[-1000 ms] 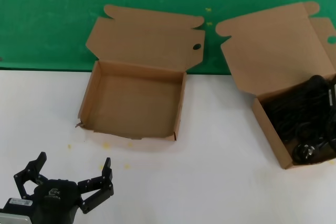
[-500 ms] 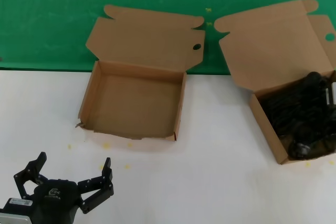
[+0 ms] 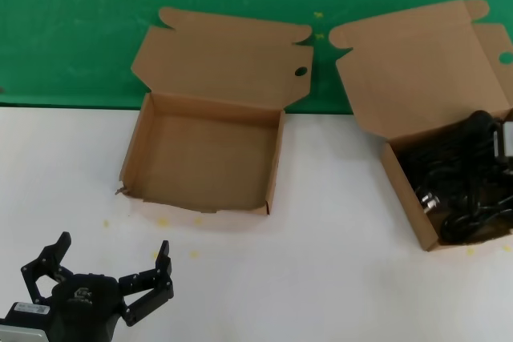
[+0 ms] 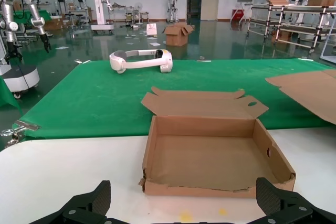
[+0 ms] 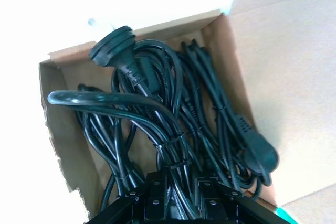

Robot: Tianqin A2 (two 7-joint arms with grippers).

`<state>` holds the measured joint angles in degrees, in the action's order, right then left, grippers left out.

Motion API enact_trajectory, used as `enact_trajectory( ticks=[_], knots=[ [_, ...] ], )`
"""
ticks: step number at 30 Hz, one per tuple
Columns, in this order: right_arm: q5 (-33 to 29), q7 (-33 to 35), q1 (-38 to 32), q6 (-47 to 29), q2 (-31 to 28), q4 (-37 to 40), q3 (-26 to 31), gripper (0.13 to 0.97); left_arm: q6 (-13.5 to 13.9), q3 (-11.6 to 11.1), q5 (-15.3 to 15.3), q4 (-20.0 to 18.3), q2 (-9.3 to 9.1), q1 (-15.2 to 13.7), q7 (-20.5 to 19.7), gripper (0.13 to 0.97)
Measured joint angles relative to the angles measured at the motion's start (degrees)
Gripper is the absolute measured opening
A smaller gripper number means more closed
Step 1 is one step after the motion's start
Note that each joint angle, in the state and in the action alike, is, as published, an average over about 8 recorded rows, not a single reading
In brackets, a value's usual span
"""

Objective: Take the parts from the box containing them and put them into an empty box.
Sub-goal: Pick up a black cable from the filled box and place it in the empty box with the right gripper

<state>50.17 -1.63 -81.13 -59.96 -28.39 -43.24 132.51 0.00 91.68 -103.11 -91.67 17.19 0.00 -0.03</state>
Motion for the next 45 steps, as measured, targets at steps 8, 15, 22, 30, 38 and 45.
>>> enact_trajectory(
  ticks=[8,15,22,30,38,45],
  knots=[
    [-1.95,-9.77,2.41,-5.79,-3.93,-13.44,-3.02,0.229,0.00,0.00,0.00,0.00,0.00,0.00,0.00,0.966],
    [-3.17,-17.73,4.06,-10.22,-5.68,-24.60,-6.14,0.218,0.00,0.00,0.00,0.00,0.00,0.00,0.00,0.966],
    [-3.31,-18.25,3.26,-7.44,0.17,-23.85,-6.92,0.217,0.00,0.00,0.00,0.00,0.00,0.00,0.00,0.966],
    [-0.63,-10.56,-0.21,2.68,11.57,-8.03,-6.61,0.216,0.00,0.00,0.00,0.00,0.00,0.00,0.00,0.966],
    [5.55,-3.18,-4.14,11.62,21.08,6.51,-5.09,0.215,0.00,0.00,0.00,0.00,0.00,0.00,0.00,0.966],
    [15.68,-1.49,-6.86,18.11,25.54,12.12,3.35,0.215,0.00,0.00,0.00,0.00,0.00,0.00,0.00,0.966]
  ],
)
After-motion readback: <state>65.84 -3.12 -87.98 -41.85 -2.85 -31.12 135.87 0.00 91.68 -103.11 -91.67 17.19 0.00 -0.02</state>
